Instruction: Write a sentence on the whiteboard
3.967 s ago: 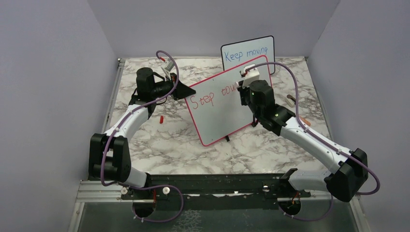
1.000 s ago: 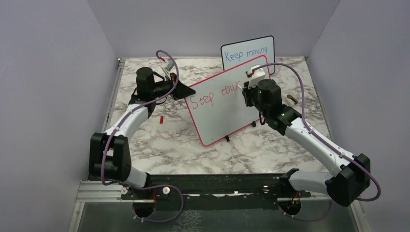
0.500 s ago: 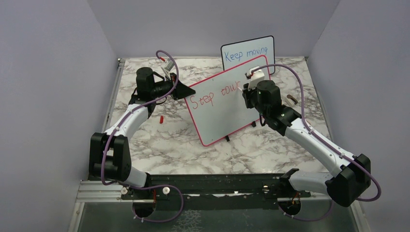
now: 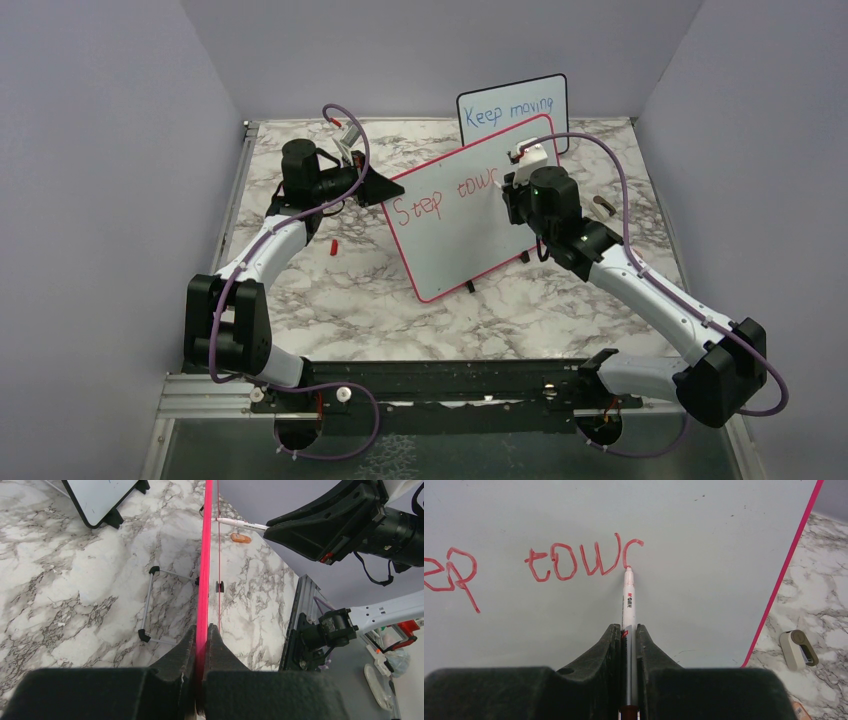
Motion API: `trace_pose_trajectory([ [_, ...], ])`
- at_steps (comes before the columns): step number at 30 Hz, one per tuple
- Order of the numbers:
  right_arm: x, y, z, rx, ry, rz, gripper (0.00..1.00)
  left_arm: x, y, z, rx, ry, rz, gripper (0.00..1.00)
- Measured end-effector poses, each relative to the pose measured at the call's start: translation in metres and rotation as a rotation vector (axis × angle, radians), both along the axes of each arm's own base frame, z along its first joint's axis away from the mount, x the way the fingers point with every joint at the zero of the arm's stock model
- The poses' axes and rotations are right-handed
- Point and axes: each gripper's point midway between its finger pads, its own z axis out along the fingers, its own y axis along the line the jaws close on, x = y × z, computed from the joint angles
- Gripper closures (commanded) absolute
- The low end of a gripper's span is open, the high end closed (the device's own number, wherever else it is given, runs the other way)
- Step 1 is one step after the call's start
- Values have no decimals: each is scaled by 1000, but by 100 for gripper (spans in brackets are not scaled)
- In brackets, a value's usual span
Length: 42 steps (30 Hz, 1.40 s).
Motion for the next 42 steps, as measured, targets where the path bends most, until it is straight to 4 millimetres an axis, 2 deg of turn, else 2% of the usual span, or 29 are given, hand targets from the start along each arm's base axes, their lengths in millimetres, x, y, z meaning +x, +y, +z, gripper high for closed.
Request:
trace_pose_trajectory([
  [19,8,-6,1,-4,-15,-38,100,0,0,0,0,4,1,100],
  [42,17,-1,15,26,-56,-32,99,0,0,-1,0,9,2,100],
])
